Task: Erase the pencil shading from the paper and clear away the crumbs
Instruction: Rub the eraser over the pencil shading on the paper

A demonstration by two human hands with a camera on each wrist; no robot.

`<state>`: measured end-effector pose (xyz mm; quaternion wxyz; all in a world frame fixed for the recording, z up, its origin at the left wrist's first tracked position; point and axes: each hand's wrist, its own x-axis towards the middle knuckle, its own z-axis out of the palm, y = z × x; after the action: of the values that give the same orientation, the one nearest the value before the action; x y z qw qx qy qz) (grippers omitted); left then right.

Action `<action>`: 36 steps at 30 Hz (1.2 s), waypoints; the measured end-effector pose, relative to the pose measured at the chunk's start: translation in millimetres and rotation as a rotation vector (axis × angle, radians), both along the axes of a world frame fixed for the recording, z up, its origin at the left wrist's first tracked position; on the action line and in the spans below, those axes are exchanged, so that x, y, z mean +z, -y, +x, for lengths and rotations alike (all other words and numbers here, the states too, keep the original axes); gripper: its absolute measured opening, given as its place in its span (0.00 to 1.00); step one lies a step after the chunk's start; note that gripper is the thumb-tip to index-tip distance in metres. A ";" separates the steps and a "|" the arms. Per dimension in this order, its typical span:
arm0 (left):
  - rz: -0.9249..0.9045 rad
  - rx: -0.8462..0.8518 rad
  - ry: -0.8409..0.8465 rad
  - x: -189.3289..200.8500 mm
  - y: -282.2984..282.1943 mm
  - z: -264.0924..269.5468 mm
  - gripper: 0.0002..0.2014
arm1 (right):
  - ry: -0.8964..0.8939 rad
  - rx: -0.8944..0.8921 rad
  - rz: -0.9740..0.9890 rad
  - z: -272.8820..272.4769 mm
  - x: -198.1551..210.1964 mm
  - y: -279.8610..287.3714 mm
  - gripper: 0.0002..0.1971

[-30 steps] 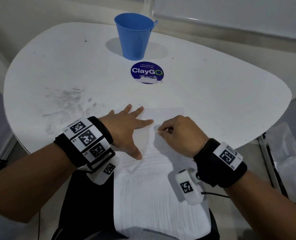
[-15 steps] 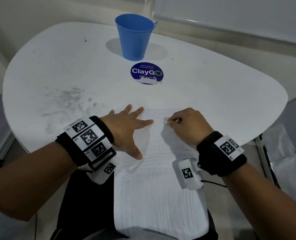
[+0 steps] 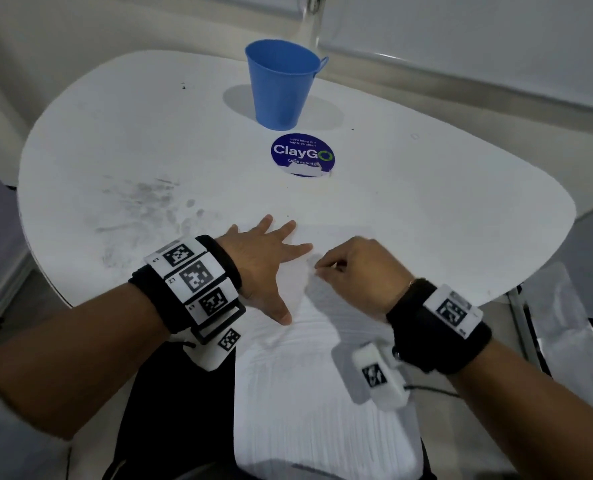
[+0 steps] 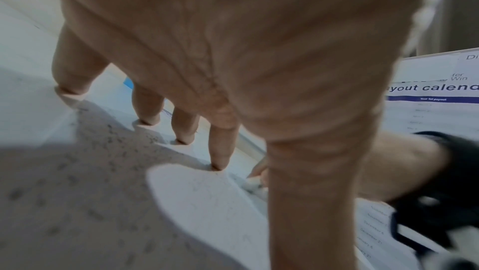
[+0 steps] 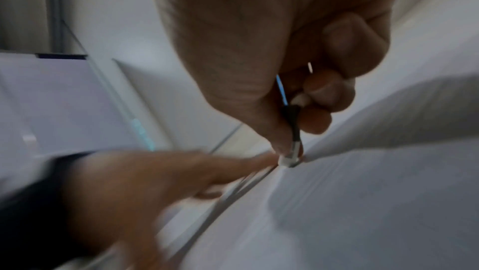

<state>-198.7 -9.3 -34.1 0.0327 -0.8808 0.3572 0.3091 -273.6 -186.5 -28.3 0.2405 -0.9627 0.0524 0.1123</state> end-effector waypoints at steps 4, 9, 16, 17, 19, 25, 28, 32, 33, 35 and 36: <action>0.000 0.005 -0.005 0.7 0.0 -1.4 0.60 | 0.043 -0.156 -0.025 15.7 3.0 21.9 0.08; 0.002 0.002 0.002 1.0 0.0 -0.7 0.60 | -0.018 0.036 -0.064 -1.4 7.0 -7.4 0.10; 0.005 0.002 0.008 -0.5 -0.3 -1.2 0.61 | -0.013 0.066 -0.013 -2.3 10.7 -17.2 0.11; 0.005 0.003 0.006 -0.5 -0.7 -0.8 0.61 | -0.029 0.081 -0.008 -3.5 11.1 -18.3 0.12; 0.006 0.001 0.004 0.1 -0.9 -0.3 0.61 | 0.003 -0.012 -0.039 11.5 9.0 -3.4 0.10; -0.001 0.006 0.003 0.5 0.0 -1.2 0.61 | 0.016 0.060 -0.010 1.3 5.0 -12.6 0.09; -0.004 0.004 0.006 1.5 0.0 -0.7 0.60 | 0.011 -0.062 -0.014 13.1 3.9 5.8 0.08; -0.010 0.006 0.008 2.1 -0.4 -2.7 0.60 | 0.017 -0.053 -0.032 11.5 2.7 17.6 0.07; -0.009 0.005 0.013 2.3 -0.6 -2.8 0.60 | -0.023 0.032 -0.005 5.3 2.9 13.7 0.07; -0.008 0.006 0.008 2.4 -0.4 -3.0 0.60 | -0.064 0.093 0.041 -2.8 4.8 15.7 0.06; -0.015 0.012 -0.003 2.5 -0.2 -3.0 0.59 | -0.025 0.051 0.046 -1.6 4.3 23.4 0.06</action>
<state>-201.7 -9.1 -31.6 0.0239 -0.8826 0.3542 0.3081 -275.2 -209.9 -24.0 0.2590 -0.9565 0.0280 0.1317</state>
